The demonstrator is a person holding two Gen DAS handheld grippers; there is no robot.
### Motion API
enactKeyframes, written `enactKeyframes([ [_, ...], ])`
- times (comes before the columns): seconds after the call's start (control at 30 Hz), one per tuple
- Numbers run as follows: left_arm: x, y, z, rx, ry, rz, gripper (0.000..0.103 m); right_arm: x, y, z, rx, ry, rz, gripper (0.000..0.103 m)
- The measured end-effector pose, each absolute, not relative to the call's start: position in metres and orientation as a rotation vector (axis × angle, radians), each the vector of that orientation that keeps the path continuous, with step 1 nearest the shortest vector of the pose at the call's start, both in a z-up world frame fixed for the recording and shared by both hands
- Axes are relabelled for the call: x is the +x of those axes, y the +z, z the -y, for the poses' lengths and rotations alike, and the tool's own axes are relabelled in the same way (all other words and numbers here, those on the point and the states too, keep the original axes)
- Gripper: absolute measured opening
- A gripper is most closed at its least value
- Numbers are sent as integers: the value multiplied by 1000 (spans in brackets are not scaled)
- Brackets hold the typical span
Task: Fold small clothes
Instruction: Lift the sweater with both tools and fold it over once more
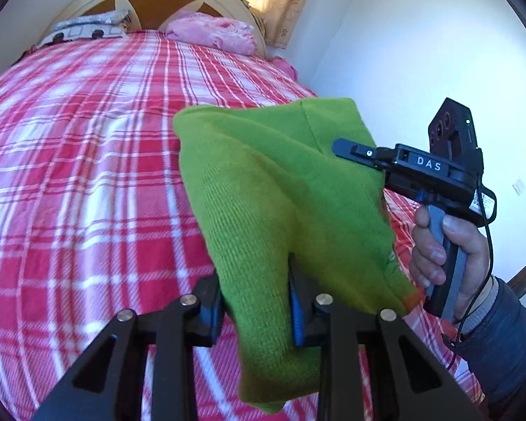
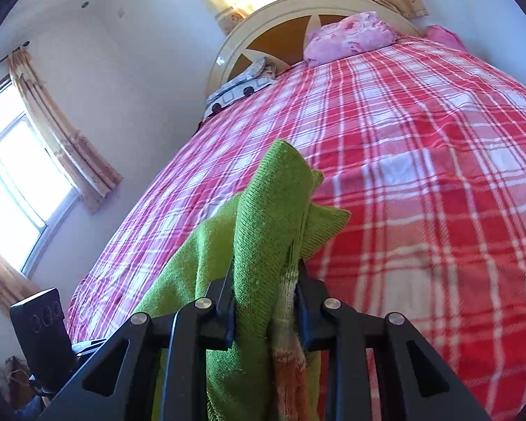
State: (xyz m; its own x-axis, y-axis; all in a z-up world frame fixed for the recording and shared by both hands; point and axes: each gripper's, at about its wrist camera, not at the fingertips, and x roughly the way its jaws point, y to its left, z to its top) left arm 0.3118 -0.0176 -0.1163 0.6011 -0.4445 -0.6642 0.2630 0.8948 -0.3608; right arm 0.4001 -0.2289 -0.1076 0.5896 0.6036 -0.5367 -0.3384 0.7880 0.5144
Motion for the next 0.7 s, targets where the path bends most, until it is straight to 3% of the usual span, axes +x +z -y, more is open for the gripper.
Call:
enactKeyframes([
  [0.7, 244, -100, -77, -292, -278, -724, 30, 351, -97, 114, 367, 743, -765, 27],
])
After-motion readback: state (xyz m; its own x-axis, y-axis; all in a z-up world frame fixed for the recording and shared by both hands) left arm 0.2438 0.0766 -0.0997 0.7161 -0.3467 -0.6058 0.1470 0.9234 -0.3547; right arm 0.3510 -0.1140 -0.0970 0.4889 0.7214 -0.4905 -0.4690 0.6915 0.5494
